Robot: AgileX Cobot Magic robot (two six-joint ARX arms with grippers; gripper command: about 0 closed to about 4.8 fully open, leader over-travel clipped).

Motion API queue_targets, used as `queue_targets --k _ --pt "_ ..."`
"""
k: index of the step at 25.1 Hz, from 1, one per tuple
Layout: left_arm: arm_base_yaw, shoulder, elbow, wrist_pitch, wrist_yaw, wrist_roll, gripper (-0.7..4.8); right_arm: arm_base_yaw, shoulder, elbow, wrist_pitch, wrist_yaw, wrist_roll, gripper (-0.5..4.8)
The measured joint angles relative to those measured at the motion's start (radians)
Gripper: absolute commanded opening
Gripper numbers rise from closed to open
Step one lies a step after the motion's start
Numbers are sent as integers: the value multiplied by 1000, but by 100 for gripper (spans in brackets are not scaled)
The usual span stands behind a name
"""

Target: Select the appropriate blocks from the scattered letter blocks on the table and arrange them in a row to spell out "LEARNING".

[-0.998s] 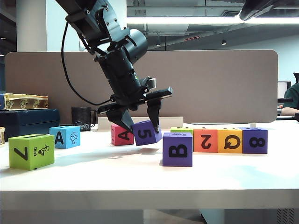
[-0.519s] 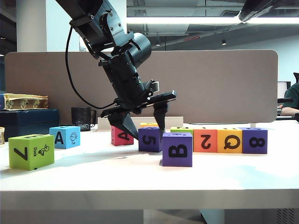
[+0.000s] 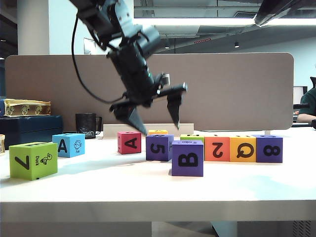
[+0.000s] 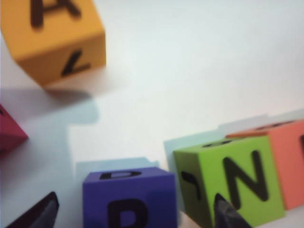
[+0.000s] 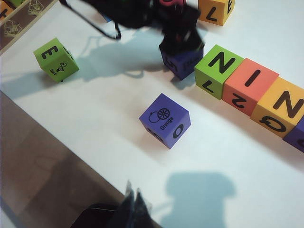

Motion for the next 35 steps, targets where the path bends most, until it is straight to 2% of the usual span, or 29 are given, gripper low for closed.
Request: queue_targets --k 4,11,13,16,21,23,27,30,35 --pt "0 0 62 -45 0 31 406 0 0 0 0 0 0 -2" --pt "4 -1 155 -114 -148 234 398 0 0 0 0 0 0 -2" --pt "15 -1 161 -127 -227 333 394 0 0 0 0 0 0 -2" --pt "39 0 161 -135 -227 348 394 0 0 0 0 0 0 -2" --pt "117 -2 161 -156 -97 351 394 0 0 0 0 2 0 -2" --pt "150 -7 161 -201 -46 351 394 0 0 0 0 2 0 -2" --pt "254 -47 161 -367 132 351 394 0 0 0 0 2 0 -2" --pt "328 -104 164 -489 171 343 394 0 0 0 0 2 0 -2" --pt "328 -161 167 -562 166 344 394 0 0 0 1 2 0 -2"
